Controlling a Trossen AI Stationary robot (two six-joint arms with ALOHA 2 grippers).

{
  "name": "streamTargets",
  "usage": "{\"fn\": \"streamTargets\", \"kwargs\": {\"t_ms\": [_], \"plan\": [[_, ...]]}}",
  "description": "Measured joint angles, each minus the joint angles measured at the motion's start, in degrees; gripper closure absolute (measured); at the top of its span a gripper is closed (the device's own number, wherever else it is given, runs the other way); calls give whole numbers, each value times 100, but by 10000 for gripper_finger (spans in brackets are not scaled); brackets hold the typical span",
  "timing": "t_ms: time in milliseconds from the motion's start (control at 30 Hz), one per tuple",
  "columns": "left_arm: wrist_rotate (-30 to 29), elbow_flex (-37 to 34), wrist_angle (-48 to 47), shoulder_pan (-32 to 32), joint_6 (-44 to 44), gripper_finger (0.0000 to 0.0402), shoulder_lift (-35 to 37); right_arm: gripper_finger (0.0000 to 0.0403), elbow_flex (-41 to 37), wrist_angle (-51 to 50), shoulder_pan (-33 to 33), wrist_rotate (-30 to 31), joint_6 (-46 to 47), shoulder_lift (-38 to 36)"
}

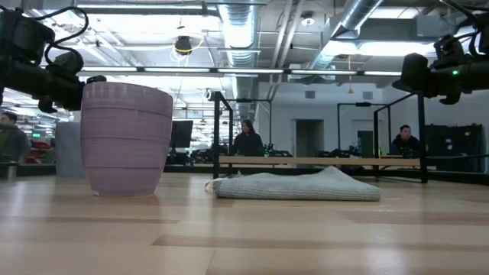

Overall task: Stack small to large cups/mugs on shelf
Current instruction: Put the light blue cup on the shelf

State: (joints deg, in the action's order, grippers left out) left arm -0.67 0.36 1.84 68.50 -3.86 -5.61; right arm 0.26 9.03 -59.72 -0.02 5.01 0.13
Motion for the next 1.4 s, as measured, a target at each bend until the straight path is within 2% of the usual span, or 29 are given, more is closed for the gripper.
{"fn": "streamTargets", "kwargs": {"t_ms": [1400], "plan": [[-112, -1, 20, 1, -31, 401, -1, 347, 2, 13, 1, 1, -80, -1]]}}
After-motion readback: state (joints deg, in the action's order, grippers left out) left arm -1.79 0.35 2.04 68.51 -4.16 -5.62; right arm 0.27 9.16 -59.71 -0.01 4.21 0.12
